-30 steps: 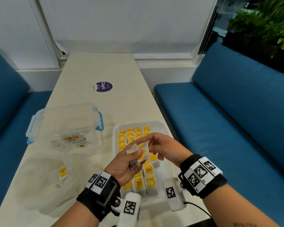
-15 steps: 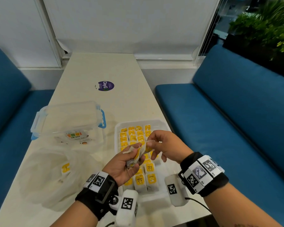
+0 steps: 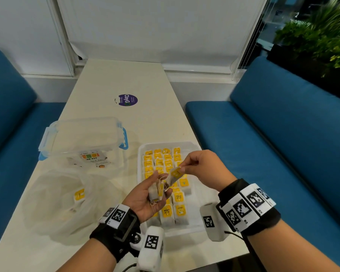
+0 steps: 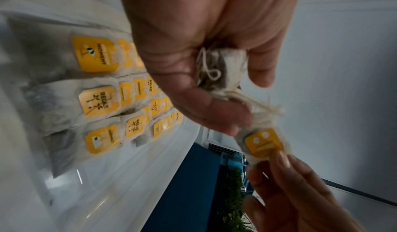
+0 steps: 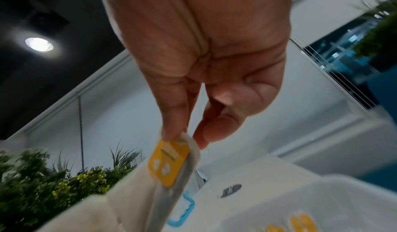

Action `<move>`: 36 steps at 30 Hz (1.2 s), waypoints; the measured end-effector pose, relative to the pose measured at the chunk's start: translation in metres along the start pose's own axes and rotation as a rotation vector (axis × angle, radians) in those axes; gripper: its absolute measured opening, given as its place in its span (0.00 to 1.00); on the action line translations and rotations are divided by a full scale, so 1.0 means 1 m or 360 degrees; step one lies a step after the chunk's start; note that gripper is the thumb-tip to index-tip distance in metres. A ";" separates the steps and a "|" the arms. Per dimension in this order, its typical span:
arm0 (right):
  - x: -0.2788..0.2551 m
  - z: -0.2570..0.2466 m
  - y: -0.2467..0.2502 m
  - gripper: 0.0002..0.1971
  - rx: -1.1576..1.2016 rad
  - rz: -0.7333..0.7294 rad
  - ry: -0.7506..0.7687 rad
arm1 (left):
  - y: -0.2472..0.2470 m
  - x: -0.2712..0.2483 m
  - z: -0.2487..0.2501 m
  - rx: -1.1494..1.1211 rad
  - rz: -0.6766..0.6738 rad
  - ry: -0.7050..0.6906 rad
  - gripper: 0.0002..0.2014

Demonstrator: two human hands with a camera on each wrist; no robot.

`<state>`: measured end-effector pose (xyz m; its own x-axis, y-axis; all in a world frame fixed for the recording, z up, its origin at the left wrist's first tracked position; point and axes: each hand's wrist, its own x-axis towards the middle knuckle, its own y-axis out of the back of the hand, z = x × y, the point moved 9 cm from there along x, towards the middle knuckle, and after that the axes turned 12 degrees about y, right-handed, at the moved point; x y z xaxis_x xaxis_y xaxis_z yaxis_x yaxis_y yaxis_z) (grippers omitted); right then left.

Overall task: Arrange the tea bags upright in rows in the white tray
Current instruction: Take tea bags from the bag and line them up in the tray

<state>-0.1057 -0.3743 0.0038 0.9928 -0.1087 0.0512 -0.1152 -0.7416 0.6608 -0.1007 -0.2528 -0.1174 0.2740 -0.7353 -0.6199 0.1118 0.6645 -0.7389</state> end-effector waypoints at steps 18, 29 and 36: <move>0.002 -0.023 -0.004 0.11 -0.0272 -0.0470 0.0111 | -0.018 0.007 -0.003 0.0768 0.0146 -0.0223 0.15; 0.000 0.019 0.015 0.08 -0.0554 -0.0014 -0.0100 | 0.000 0.011 0.005 0.0546 0.0355 -0.0293 0.07; 0.001 0.062 -0.003 0.08 -0.0825 -0.0402 -0.0318 | 0.014 0.009 0.003 0.0164 0.0260 -0.0170 0.09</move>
<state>-0.1060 -0.4135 -0.0448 0.9559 -0.1309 -0.2629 0.2042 -0.3474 0.9152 -0.0943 -0.2499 -0.1322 0.3958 -0.6019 -0.6936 0.1531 0.7879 -0.5965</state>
